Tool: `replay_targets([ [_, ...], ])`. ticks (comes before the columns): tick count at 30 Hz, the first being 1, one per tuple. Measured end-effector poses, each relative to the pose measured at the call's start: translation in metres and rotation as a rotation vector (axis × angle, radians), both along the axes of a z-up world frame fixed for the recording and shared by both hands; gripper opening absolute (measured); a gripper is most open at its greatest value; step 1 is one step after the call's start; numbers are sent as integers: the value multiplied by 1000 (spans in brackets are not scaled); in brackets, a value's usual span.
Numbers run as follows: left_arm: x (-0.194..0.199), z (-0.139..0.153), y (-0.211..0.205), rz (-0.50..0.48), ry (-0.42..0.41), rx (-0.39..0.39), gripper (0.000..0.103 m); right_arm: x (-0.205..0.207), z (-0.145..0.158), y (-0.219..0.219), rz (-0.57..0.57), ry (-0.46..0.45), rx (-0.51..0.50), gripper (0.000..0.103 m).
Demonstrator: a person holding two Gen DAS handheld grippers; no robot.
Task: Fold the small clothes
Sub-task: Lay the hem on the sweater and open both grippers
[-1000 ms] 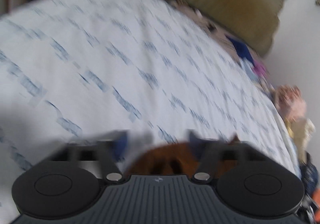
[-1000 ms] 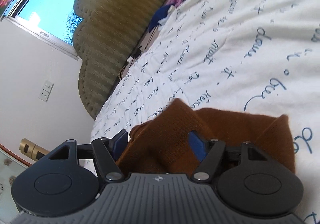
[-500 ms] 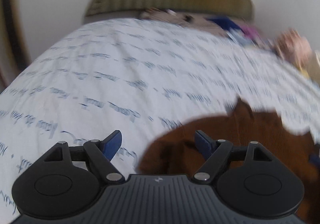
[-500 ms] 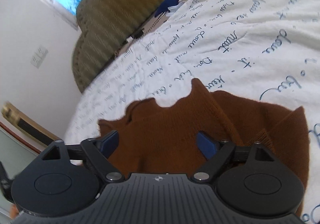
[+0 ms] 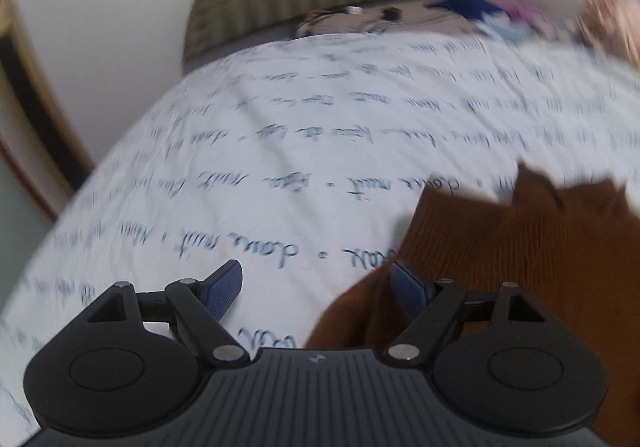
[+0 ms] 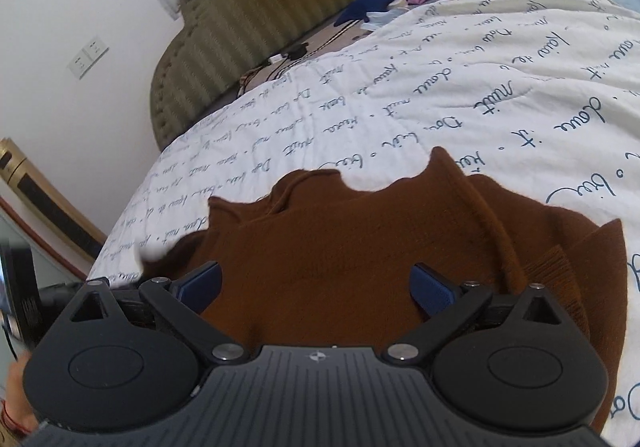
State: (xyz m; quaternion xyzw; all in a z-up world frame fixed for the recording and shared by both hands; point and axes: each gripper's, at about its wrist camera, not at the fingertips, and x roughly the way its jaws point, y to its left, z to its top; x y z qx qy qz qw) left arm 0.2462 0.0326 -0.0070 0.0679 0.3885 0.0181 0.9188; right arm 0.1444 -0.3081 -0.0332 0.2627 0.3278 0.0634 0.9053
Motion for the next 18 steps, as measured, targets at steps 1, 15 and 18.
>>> replay_targets([
  [1,-3,3,6,1,5,-15,82,-1,1,1,8,0,-10,100],
  [15,-113,-5,58,-152,91,-205,81,-38,2,33,73,1,-352,103],
  [18,-130,-22,51,-206,140,-154,80,-48,-11,42,124,51,-478,103],
])
